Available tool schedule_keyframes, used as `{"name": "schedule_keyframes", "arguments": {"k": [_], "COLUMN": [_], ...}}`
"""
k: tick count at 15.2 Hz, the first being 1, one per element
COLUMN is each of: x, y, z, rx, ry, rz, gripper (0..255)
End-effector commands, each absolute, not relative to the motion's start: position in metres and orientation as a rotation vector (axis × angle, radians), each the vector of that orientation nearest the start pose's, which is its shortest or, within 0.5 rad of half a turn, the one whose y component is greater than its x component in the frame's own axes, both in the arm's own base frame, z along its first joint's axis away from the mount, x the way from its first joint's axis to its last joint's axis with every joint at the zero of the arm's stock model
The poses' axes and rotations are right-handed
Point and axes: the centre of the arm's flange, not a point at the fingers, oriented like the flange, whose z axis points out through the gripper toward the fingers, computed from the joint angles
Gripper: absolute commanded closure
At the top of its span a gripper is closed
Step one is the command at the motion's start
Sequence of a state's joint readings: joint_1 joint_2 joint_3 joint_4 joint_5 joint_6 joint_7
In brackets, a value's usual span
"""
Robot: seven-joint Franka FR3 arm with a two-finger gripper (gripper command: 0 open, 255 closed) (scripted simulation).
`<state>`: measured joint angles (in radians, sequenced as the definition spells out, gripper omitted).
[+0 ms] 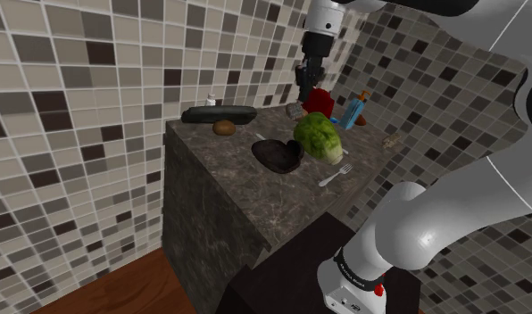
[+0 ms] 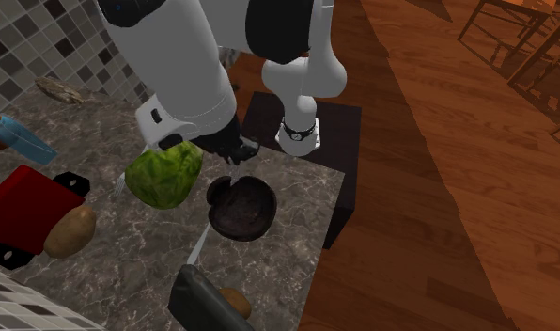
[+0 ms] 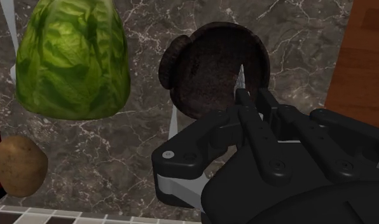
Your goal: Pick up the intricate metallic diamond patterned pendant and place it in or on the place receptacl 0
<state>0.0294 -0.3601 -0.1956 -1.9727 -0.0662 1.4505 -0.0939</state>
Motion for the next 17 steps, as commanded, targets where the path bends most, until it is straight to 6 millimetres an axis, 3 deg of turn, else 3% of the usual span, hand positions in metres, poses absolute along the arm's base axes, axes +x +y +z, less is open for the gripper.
{"name": "schedule_keyframes", "arguments": {"k": [1,17], "x": [0.416,0.416], "y": [-0.091,-0.091], "z": [0.591,0.508], "rx": [-3.107,-3.107], "ry": [0.088,0.088], "rz": [0.259,0.259], "gripper": [255,255]}}
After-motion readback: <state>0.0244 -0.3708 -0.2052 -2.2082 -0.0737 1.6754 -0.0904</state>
